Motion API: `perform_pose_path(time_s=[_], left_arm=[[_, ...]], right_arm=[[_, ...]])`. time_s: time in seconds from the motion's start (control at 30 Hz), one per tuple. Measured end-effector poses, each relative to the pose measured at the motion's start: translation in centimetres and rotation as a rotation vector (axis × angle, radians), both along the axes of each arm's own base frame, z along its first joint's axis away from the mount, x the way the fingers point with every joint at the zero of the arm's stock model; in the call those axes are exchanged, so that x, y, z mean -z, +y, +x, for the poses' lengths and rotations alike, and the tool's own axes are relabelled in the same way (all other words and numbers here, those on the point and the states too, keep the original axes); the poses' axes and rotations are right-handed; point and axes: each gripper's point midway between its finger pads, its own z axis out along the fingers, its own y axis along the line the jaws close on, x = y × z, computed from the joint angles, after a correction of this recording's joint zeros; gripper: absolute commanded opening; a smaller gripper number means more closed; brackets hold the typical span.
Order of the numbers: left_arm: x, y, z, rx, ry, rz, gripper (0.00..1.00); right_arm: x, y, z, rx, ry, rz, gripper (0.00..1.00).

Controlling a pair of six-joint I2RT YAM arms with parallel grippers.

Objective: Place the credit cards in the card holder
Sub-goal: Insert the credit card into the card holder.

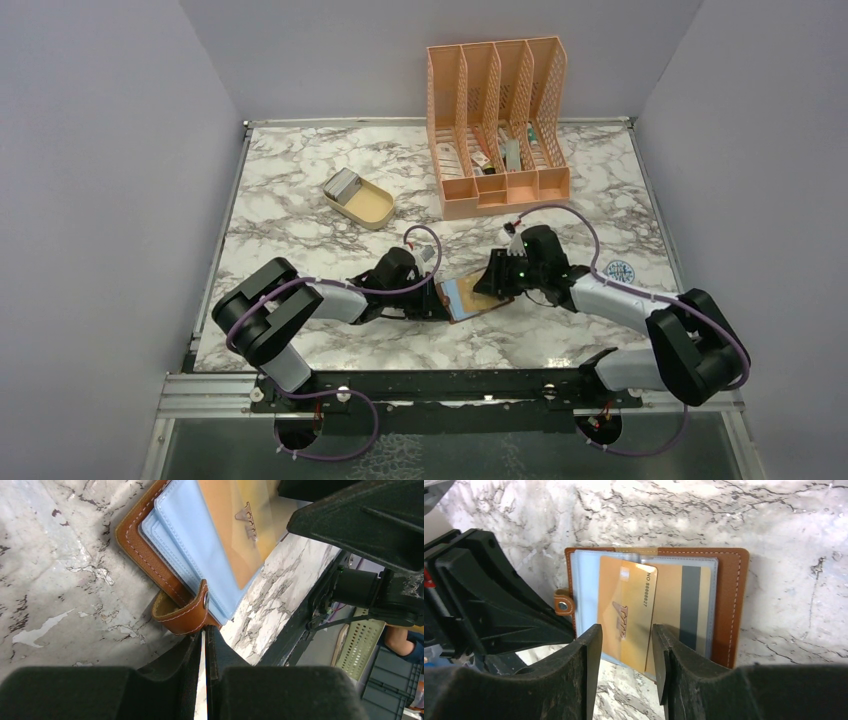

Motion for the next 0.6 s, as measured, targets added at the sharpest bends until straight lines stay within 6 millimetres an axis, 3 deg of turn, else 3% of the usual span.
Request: perform_pose_path(time_s=[0.17, 0.4, 0.6], left_arm=[[0.0, 0.0, 0.0, 0.001, -0.003, 0.000, 0.12], [0.0, -0.1, 0.1, 0.000, -0.005, 0.001, 0.12], [0.0, -0.2, 0.3, 0.000, -0.005, 0.002, 0.12]], right_arm=[[0.9, 0.0, 0.1, 0.007, 0.024, -0.029, 0.43], [1.2, 1.5, -0.4, -0.039, 0.027, -0.021, 0.42], [0.8, 2.4, -0.6, -0.052, 0.023, 0.009, 0.31]])
